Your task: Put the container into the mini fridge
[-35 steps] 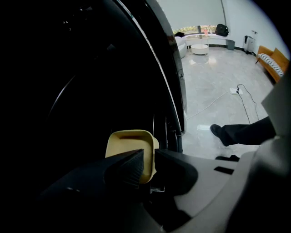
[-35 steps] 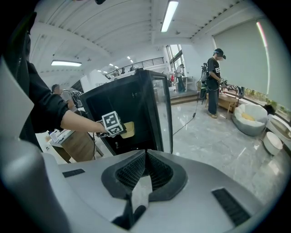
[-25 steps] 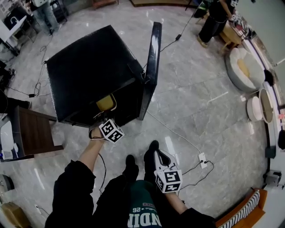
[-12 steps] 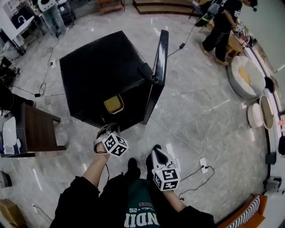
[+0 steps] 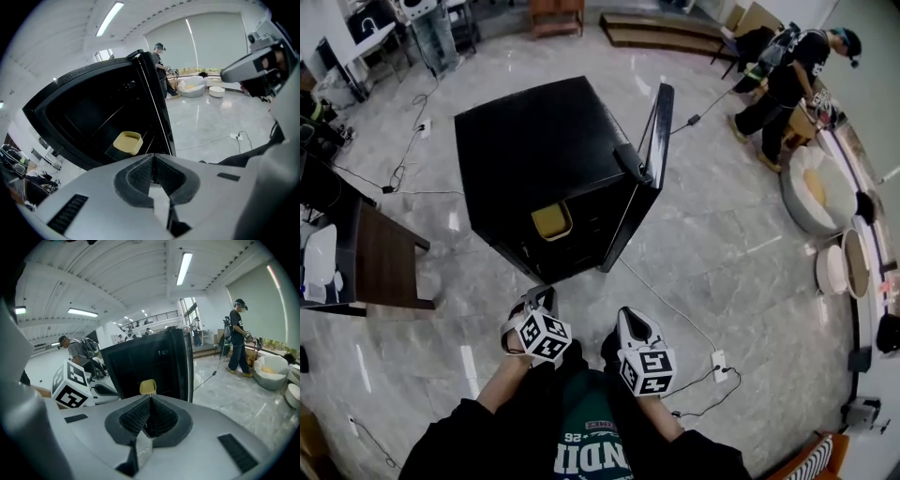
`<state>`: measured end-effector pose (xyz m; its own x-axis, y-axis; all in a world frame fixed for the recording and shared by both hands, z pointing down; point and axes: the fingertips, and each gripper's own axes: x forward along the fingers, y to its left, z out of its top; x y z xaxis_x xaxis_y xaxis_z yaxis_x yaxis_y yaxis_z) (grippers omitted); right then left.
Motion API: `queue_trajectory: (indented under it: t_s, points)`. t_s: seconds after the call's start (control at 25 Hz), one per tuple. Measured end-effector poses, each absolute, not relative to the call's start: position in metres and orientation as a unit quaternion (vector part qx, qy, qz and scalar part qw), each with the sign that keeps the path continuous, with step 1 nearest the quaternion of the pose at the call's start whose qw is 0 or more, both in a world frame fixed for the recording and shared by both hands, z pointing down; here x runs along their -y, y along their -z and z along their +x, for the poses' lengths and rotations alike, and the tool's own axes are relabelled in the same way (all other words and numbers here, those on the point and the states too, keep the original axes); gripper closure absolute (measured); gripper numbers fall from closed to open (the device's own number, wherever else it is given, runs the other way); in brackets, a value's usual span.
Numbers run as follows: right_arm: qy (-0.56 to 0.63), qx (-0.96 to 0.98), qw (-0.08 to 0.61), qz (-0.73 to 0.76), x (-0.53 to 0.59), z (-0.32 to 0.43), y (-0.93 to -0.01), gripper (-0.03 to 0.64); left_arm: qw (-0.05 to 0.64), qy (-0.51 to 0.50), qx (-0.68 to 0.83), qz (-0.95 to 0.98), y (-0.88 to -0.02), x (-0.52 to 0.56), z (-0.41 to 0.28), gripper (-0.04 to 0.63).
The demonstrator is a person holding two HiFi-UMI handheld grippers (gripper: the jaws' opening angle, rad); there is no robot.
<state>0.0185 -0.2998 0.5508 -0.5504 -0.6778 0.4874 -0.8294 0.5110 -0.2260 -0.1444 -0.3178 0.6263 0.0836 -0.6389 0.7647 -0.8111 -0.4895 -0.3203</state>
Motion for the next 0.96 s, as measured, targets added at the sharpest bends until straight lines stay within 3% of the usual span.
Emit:
queue_trajectory:
  t_s: [0.96]
  points:
    - [-0.204,0.874,0.185,0.399,0.280,-0.013,-0.539,0.583,0.122,-0.465,0.494,0.725,-0.639,0.279,-0.162,0.581]
